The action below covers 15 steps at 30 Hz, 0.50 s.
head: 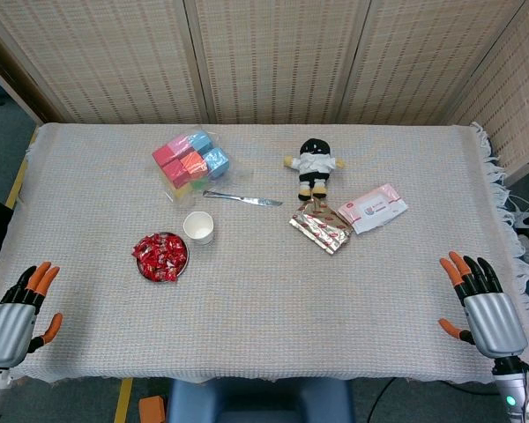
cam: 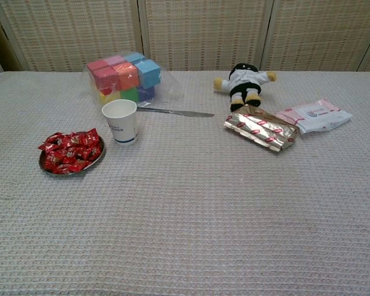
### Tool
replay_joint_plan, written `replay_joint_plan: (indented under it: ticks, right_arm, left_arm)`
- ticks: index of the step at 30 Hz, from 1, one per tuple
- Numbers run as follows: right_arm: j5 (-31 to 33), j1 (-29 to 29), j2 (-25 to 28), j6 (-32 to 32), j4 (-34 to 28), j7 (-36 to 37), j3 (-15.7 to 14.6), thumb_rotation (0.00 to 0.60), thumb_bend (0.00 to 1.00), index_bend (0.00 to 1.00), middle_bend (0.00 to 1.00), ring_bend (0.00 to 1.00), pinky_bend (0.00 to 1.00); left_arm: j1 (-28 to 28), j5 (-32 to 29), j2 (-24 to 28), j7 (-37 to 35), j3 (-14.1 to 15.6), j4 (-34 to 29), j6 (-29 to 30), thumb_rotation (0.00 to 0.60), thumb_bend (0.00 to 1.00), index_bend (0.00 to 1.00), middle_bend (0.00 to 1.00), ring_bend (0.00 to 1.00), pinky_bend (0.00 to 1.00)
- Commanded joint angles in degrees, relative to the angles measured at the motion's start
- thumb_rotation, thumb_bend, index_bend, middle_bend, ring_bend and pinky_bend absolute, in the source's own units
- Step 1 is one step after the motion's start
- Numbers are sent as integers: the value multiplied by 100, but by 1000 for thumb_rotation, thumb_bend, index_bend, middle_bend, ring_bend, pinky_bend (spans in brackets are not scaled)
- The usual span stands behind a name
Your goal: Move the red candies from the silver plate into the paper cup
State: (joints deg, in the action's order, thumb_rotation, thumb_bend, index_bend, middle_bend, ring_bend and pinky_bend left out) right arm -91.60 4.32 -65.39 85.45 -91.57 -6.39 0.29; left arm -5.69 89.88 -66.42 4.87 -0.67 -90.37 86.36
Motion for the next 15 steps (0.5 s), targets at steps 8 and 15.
replay_joint_plan:
  ticks: [8, 15]
  right_arm:
    - [63, 2, 0, -13, 9, 28, 39, 600, 0, 0, 0, 0, 0]
    - [240, 64, -96, -178, 16, -205, 102, 600, 0, 0, 0, 0, 0]
  left_arm:
    - [-380, 36, -205, 274, -92, -17, -490, 600, 424, 0, 0, 0, 397]
    - [-1530, -924, -806, 1345, -827, 113, -1999, 600, 418, 0, 0, 0, 580]
